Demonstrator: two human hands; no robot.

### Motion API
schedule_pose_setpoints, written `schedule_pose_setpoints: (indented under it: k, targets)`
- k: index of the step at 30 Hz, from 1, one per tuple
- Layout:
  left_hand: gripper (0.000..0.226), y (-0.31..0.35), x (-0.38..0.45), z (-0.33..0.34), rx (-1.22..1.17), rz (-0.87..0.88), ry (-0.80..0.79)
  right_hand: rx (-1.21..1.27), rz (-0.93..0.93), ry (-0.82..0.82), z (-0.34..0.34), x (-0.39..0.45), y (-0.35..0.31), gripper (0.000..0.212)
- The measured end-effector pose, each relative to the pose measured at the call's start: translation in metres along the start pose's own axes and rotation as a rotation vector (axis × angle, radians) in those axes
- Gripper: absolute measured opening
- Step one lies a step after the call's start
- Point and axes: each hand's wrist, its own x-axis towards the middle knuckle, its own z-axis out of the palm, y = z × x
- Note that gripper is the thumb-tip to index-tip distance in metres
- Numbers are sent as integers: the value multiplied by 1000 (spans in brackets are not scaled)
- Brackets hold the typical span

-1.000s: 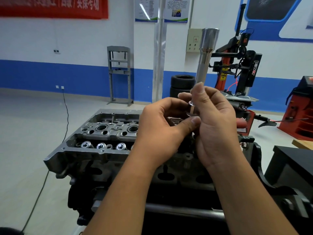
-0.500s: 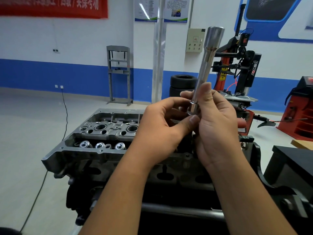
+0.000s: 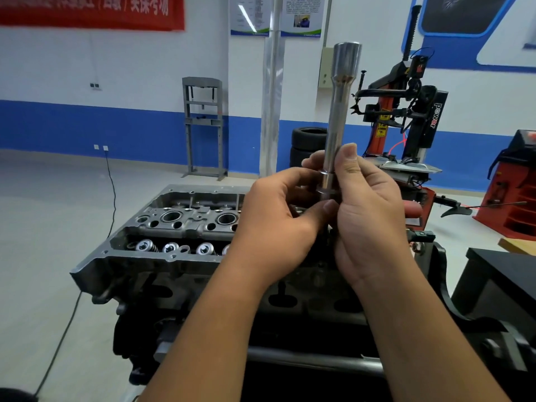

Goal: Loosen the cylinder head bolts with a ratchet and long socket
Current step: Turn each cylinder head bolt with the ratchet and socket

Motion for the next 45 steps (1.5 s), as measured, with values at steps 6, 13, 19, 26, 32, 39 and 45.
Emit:
schedule_pose_setpoints:
  k: [6, 13, 19, 26, 32, 39, 45]
  targets:
    - [21, -6, 1, 0, 68, 28, 97, -79, -41, 17, -1, 0, 0, 34]
    - [17, -8, 3, 0, -54, 53, 42, -56, -7, 11, 1, 2, 0, 35]
    - [9, -9, 3, -1, 4, 67, 120, -57, -37, 20, -1, 0, -1, 33]
    - [23, -9, 2, -4, -84, 34, 17, -8, -7, -21, 0, 1, 0, 24]
    - [23, -9, 2, -4, -24, 59, 52, -65, -61, -15, 1, -2, 0, 31]
    - [22, -10, 3, -2, -51, 76, 116, -25, -21, -53, 2, -1, 1, 23]
    - [20, -11, 2, -4, -12, 69, 101, -54, -69, -26, -1, 0, 0, 26]
